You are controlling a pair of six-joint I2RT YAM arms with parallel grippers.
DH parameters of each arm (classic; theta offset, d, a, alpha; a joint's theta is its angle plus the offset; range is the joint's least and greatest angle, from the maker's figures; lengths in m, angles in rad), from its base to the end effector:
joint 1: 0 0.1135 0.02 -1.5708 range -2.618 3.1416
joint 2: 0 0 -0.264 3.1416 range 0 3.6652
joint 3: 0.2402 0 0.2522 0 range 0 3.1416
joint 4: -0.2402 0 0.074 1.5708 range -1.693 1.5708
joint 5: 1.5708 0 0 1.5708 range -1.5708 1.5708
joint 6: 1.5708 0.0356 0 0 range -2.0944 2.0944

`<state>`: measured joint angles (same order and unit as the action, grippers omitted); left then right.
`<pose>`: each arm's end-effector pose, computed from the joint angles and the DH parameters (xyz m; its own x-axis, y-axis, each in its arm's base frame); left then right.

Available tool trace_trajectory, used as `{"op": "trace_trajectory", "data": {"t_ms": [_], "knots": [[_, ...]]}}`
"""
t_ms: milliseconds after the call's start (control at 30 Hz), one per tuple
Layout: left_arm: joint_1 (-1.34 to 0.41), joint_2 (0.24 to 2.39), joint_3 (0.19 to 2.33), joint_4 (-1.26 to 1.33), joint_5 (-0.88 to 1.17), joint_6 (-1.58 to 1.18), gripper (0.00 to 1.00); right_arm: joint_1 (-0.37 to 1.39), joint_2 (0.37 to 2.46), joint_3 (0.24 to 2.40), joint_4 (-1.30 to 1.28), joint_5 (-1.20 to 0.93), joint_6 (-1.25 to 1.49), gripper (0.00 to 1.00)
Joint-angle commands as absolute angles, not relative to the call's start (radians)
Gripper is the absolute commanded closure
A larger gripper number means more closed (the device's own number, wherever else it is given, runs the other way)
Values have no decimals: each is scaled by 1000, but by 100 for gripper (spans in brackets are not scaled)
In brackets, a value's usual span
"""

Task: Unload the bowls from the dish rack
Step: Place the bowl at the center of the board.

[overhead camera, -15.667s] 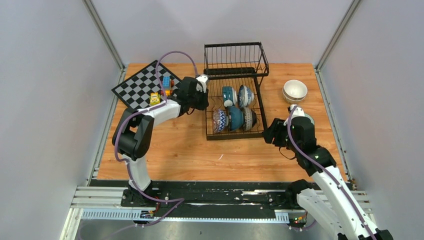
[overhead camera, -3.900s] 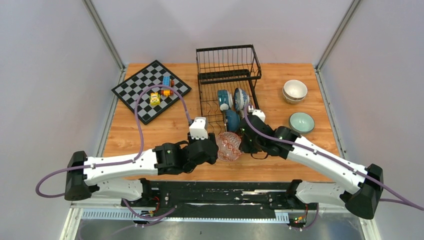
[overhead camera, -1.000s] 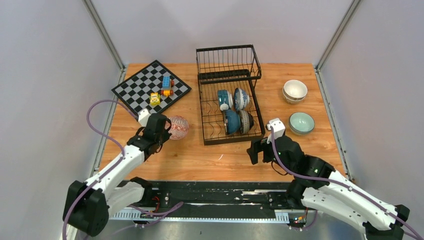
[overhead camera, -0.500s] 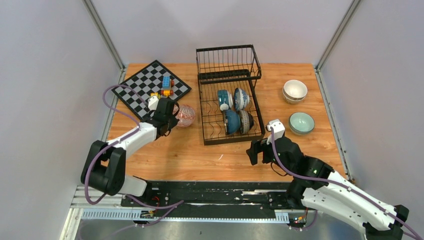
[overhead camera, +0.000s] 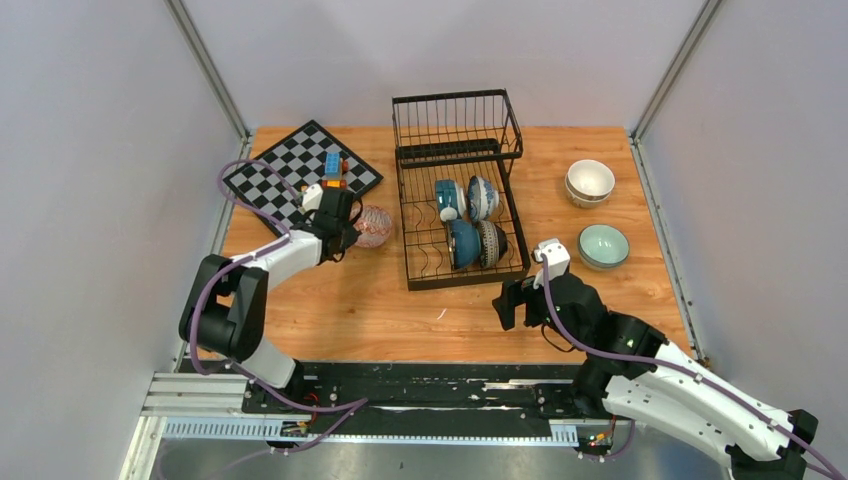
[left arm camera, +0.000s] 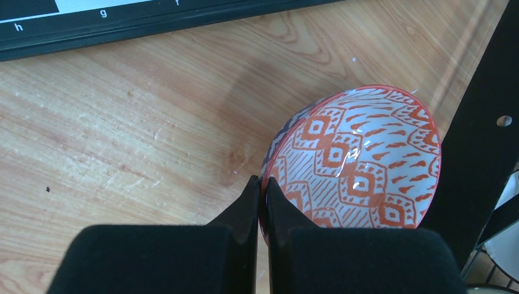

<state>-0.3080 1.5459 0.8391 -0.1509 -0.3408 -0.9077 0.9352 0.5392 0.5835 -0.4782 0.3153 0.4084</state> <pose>0.2981 -0.0823 0.1826 -0.5046 -0.6189 -0.6019 -0.5204 0.7744 -0.3599 0.0881 0.1008 0.2745 -0.4666 0.0036 -0.8845 -0.4497 0.8601 0.2407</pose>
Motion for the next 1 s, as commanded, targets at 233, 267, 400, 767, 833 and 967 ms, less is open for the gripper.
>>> {"op": "trace_trajectory", "data": {"t_ms": [233, 267, 400, 767, 833, 967], "knots": [[-298, 1568, 867, -117, -345, -885, 82, 925, 540, 567, -476, 336, 425, 1], [-298, 1566, 866, -117, -341, -883, 76, 925, 542, 568, -476, 336, 426, 1], [-298, 1533, 859, -133, -322, -886, 52, 924, 544, 574, -478, 333, 425, 1], [-307, 1082, 859, -252, -219, -743, 14, 925, 552, 639, -456, 297, 405, 1], [-340, 1008, 826, -208, -184, -687, 12, 925, 560, 635, -414, 300, 389, 1], [-456, 913, 807, -218, -137, -556, 11, 925, 585, 660, -375, 356, 349, 3]]}}
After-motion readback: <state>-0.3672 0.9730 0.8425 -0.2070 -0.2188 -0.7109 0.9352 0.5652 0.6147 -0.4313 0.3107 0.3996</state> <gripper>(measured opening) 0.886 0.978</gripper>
